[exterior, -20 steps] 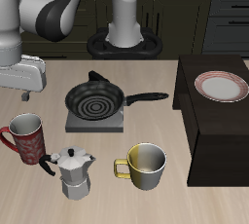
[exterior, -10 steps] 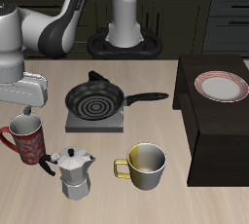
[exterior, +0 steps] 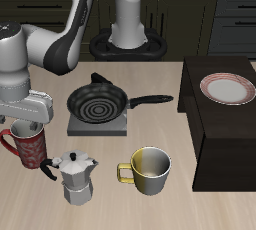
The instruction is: Place the red mug on the plate
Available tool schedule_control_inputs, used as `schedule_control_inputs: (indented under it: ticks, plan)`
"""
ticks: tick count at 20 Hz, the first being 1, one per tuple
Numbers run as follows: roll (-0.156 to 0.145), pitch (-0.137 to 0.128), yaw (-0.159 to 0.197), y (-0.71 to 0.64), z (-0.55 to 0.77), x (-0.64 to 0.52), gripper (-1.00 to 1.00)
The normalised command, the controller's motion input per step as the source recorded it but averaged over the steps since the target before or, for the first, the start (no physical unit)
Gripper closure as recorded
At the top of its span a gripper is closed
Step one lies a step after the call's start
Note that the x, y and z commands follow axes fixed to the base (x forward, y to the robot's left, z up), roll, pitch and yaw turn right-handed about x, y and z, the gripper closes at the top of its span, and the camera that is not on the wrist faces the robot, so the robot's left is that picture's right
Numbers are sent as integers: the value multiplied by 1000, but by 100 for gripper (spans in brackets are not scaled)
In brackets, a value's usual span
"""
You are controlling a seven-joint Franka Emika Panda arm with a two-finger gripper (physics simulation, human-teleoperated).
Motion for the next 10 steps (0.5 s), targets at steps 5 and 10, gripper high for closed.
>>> schedule_control_inputs:
  ticks: [5, 10]
  plan:
    - [40, 93, -93, 151, -730, 120, -100]
    - [-14, 79, -79, -30, -464, 86, 100]
